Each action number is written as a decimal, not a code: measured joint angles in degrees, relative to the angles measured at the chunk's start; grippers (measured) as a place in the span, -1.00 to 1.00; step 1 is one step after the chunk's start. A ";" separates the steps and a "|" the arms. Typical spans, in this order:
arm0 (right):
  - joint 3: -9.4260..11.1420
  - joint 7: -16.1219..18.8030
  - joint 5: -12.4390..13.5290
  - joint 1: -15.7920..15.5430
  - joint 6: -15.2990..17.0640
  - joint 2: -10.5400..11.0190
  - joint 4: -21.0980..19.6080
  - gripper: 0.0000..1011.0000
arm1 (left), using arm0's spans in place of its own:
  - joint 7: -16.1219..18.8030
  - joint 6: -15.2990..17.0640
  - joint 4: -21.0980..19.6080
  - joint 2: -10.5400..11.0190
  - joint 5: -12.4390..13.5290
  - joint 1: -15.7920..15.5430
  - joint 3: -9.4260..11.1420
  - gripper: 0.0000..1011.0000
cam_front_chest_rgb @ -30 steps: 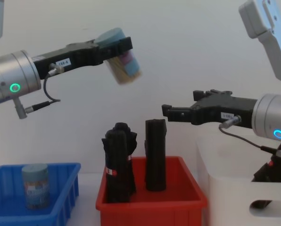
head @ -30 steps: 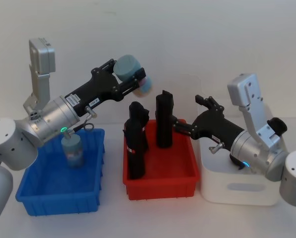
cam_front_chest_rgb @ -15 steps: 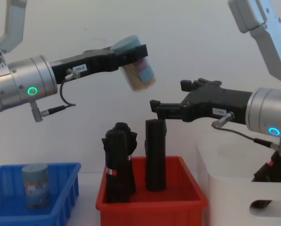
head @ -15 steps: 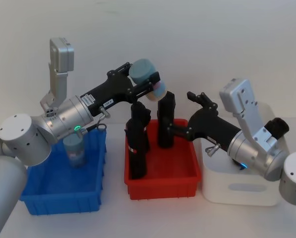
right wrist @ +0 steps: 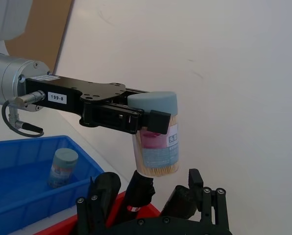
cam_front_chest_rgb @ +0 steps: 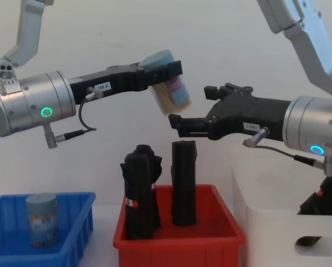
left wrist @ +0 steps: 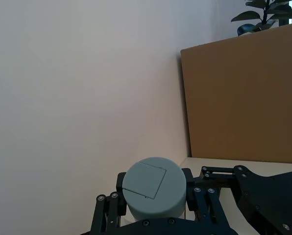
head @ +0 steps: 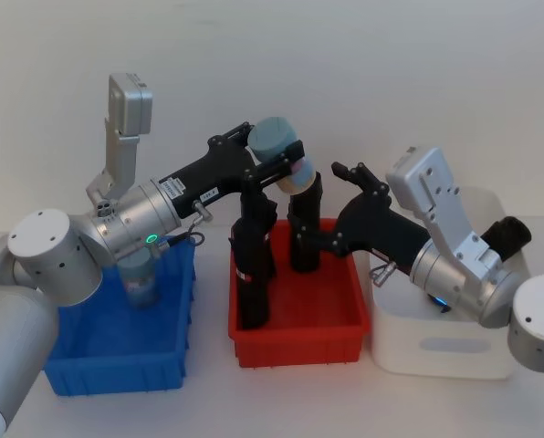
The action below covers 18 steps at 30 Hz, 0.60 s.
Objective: Pick the cotton swabs from the blue box and place them into the white box.
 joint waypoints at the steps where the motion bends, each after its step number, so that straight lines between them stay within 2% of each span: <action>1: -0.03 -0.24 -0.16 0.01 0.00 -0.03 -0.01 0.98 | 0.13 0.13 -0.09 0.00 0.11 0.08 0.08 0.33; 18: -0.90 -3.06 -1.53 0.59 1.06 -0.79 0.62 0.98 | 1.67 1.13 -1.84 0.29 1.29 0.95 0.75 0.33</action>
